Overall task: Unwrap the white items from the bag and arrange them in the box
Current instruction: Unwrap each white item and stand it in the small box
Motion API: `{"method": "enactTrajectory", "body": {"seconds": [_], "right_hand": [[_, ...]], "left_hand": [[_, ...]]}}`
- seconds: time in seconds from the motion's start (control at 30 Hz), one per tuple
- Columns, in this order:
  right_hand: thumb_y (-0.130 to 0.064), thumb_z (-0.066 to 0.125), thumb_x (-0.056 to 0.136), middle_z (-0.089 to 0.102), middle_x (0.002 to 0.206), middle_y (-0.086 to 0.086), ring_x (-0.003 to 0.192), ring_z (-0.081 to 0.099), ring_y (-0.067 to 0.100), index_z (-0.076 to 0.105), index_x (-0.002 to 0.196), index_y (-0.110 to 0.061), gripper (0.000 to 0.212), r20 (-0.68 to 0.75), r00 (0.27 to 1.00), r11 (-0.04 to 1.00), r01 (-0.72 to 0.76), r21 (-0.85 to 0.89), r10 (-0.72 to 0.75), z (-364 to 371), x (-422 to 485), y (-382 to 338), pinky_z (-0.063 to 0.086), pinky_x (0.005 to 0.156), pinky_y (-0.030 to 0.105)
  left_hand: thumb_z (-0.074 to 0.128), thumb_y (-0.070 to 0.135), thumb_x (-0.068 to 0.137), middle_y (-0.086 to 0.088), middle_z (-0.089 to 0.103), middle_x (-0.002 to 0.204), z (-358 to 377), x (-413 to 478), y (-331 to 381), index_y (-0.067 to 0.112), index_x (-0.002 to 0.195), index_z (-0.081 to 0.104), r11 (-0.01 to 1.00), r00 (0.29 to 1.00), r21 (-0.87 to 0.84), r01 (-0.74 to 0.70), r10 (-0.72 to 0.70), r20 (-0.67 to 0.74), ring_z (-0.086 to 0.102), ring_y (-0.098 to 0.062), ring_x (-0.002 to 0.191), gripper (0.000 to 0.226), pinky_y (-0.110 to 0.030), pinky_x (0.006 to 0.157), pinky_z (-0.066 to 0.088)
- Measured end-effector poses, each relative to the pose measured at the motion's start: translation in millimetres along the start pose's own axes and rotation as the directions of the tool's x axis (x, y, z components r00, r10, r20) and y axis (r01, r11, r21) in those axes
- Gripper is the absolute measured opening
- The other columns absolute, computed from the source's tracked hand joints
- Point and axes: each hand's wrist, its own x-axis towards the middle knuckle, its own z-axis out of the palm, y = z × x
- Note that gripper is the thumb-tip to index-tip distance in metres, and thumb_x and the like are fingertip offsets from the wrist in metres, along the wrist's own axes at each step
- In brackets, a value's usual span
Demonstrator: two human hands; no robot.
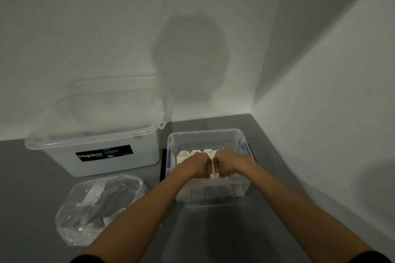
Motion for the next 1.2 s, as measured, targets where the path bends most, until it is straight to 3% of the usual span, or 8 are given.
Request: {"method": "enactTrajectory", "body": {"seconds": [0.13,0.23,0.47,0.6,0.73,0.9,1.03,1.2], "right_hand": [[-0.012,0.069,0.083,0.065,0.114,0.011,0.098,0.063,0.025,0.064,0.113,-0.006,0.031,-0.048,0.999,1.000,0.020,0.000,-0.020,-13.1,-5.5,0.1,0.048,0.083,0.030],[-0.009,0.065,0.086,0.063,0.116,0.009,0.104,0.061,0.025,0.065,0.112,-0.009,0.026,-0.100,0.995,0.999,0.033,0.038,-0.029,-31.7,-13.4,0.7,0.048,0.084,0.030],[-0.020,0.065,0.087,0.067,0.100,0.002,0.067,0.059,0.009,0.068,0.108,-0.016,0.022,-0.150,0.985,0.988,0.098,0.119,-0.079,-62.2,-39.6,-31.4,0.045,0.058,0.019],[-0.023,0.063,0.088,0.068,0.098,0.003,0.073,0.065,0.014,0.068,0.110,-0.017,0.022,-0.222,0.961,0.971,0.196,0.138,-0.162,-72.5,-52.9,-83.2,0.050,0.065,0.023],[-0.020,0.063,0.088,0.068,0.090,0.000,0.068,0.062,0.007,0.069,0.105,-0.015,0.018,-0.315,0.909,0.936,0.328,0.130,-0.274,-72.6,-62.7,-150.1,0.048,0.068,0.021],[-0.021,0.063,0.090,0.060,0.075,-0.010,0.066,0.065,0.008,0.069,0.100,-0.015,0.013,-0.307,0.880,0.895,0.421,0.151,-0.362,-53.0,-59.6,-222.2,0.051,0.067,0.019],[-0.013,0.060,0.091,0.061,0.079,-0.004,0.065,0.063,0.011,0.068,0.103,-0.010,0.015,-0.185,0.919,0.915,0.377,0.143,-0.350,-17.8,-41.7,-256.1,0.051,0.067,0.024],[0.005,0.057,0.084,0.067,0.092,0.013,0.076,0.066,0.028,0.067,0.093,-0.002,0.016,-0.066,0.976,0.978,0.206,-0.014,-0.207,32.4,-21.6,-271.5,0.050,0.059,0.029]], "left_hand": [[0.070,0.017,0.082,-0.007,0.065,0.109,-10.3,-2.4,-2.4,0.012,0.105,0.066,0.995,0.998,-0.080,-0.057,0.056,-0.013,0.061,-0.021,0.092,0.023,-0.030,0.082,0.050],[0.069,0.017,0.084,-0.006,0.065,0.110,-30.0,-12.6,-4.0,0.012,0.105,0.065,0.984,0.990,-0.122,-0.129,0.121,-0.072,0.061,-0.021,0.096,0.023,-0.031,0.085,0.049],[0.066,0.019,0.087,0.002,0.069,0.097,-93.9,-72.4,-29.4,0.015,0.105,0.068,0.895,0.964,-0.371,-0.246,0.187,-0.189,0.063,-0.010,0.090,0.018,-0.021,0.082,0.048],[0.066,0.025,0.087,0.003,0.071,0.094,-122.7,-126.2,-66.0,0.019,0.105,0.069,0.825,0.969,-0.520,-0.224,0.131,-0.211,0.067,-0.009,0.086,0.019,-0.014,0.069,0.049],[0.065,0.035,0.087,0.004,0.073,0.098,-137.3,-172.7,-114.4,0.019,0.102,0.070,0.820,0.997,-0.567,-0.081,0.064,-0.051,0.068,-0.009,0.091,0.022,-0.026,0.080,0.052],[0.061,0.030,0.091,0.003,0.070,0.106,-123.8,-199.6,-162.3,0.019,0.110,0.066,0.905,0.979,-0.417,0.080,0.007,0.205,0.066,-0.011,0.097,0.023,-0.027,0.085,0.051],[0.059,0.017,0.091,-0.005,0.070,0.106,-88.5,-199.2,-194.4,0.013,0.108,0.068,0.969,0.969,-0.232,0.079,-0.021,0.245,0.067,-0.018,0.095,0.020,-0.031,0.087,0.052],[0.057,0.005,0.083,0.005,0.068,0.079,-41.9,-189.0,-208.2,0.011,0.095,0.071,0.996,0.967,-0.033,0.088,-0.077,0.243,0.063,-0.014,0.079,0.019,-0.033,0.085,0.053]]}}
